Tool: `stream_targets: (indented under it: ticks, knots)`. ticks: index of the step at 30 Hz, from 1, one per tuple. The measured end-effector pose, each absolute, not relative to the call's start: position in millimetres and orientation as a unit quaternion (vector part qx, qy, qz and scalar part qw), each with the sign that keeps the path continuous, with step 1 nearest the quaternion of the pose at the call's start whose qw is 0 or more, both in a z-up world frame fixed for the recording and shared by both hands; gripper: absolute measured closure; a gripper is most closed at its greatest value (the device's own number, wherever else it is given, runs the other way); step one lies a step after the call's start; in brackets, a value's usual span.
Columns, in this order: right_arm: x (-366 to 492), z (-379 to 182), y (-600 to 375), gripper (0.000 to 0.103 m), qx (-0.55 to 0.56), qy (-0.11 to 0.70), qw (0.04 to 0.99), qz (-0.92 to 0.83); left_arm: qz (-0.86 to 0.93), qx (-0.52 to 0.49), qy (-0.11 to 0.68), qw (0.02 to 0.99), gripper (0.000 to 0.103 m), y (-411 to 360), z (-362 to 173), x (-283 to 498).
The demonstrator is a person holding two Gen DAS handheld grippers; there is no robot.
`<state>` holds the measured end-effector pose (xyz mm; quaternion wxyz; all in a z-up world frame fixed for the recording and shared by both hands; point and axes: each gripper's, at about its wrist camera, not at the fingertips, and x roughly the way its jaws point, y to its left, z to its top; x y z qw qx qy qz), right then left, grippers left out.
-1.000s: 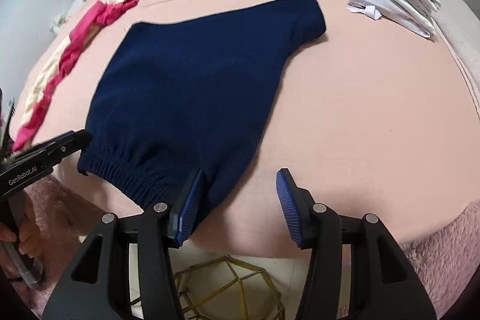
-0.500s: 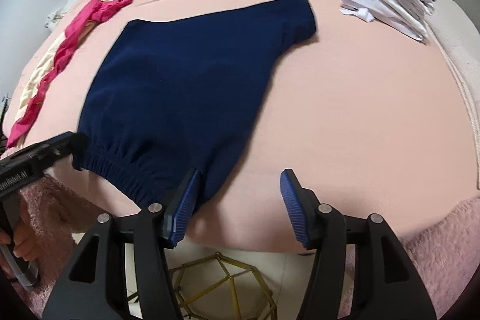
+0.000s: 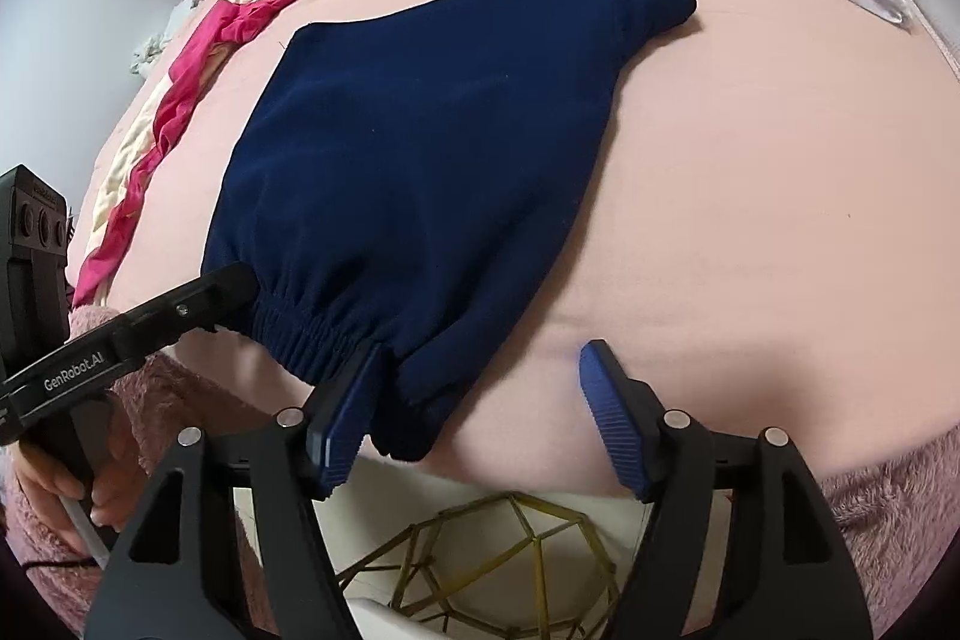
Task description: Fold clothes
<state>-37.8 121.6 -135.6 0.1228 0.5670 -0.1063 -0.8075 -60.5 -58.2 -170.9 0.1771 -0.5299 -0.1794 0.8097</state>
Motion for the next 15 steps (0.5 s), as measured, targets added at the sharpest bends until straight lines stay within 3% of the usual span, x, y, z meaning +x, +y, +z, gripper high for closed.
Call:
stream_targets:
  ticks: [2, 6, 10, 12, 15]
  knots:
    - [-38.6, -135.8, 119.2, 0.072, 0.565, -0.107, 0.133, -0.807, 0.812, -0.528, -0.173, 0.177, 0.066, -57.7, -166.6, -55.4]
    - [-31.0, -130.1, 122.5, 0.082, 0.563, -0.103, 0.146, -0.807, 0.797, -0.538, -0.202, 0.187, 0.068, -65.0, -166.7, -44.6]
    - [-23.4, -120.8, 133.6, 0.082, 0.554, -0.096, 0.134, -0.816, 0.784, -0.552, -0.211, 0.189, 0.065, -66.4, -171.1, -38.0]
    - [-21.9, -117.4, 137.2, 0.070, 0.550, -0.089, 0.122, -0.822, 0.783, -0.559, -0.203, 0.184, 0.062, -67.4, -173.6, -37.6]
    - [-19.7, -112.3, 142.6, 0.066, 0.542, -0.077, 0.103, -0.830, 0.795, -0.553, -0.183, 0.171, 0.061, -67.8, -163.4, -37.8]
